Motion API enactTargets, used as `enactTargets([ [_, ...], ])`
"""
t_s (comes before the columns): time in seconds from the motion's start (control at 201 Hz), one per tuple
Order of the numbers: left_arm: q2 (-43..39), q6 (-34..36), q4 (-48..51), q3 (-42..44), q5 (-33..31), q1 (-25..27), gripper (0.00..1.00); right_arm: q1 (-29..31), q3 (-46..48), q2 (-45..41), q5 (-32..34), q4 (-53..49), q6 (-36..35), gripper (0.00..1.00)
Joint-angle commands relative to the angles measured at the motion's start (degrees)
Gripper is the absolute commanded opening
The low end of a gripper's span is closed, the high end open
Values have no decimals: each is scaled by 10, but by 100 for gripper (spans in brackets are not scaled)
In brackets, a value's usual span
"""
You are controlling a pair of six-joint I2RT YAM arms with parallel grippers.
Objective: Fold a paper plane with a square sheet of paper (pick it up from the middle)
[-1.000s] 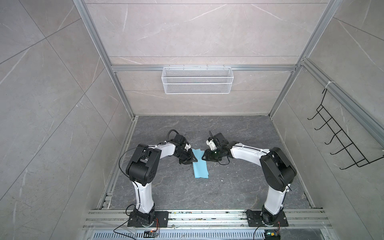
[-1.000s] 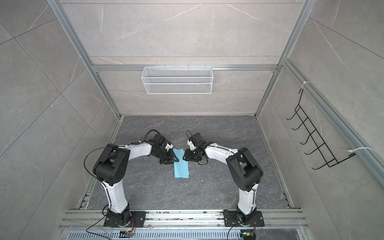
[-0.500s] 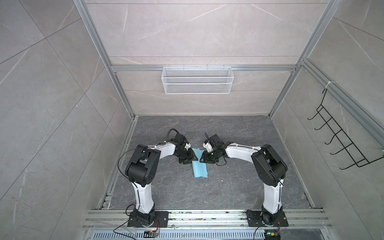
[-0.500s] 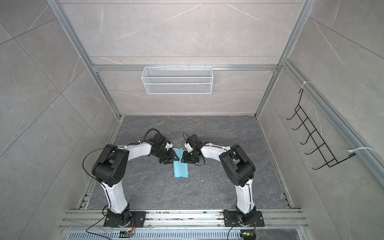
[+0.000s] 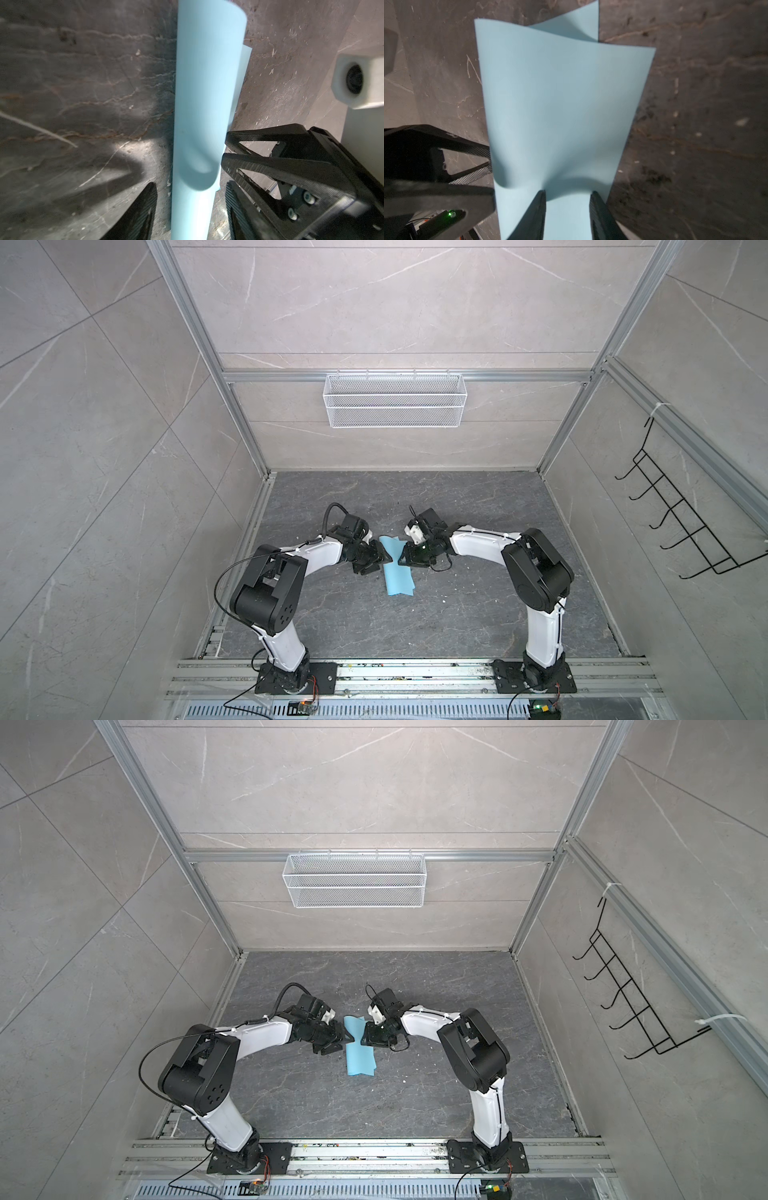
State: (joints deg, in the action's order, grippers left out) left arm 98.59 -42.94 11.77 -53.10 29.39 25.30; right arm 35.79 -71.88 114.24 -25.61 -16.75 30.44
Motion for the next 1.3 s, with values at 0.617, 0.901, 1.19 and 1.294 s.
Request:
enactTargets([
  [0.617, 8, -39, 28, -8, -102, 7, 32, -19, 47, -79, 88, 57, 52, 43],
  [0.901, 22, -5, 51, -22, -87, 7, 32, -22, 55, -79, 90, 52, 49, 43],
  [1.19, 37, 15, 73, -28, -85, 9, 32, -22, 59, -81, 97, 49, 47, 43],
  [1.294, 41, 22, 79, -27, -85, 10, 32, -22, 62, -80, 98, 49, 47, 43],
])
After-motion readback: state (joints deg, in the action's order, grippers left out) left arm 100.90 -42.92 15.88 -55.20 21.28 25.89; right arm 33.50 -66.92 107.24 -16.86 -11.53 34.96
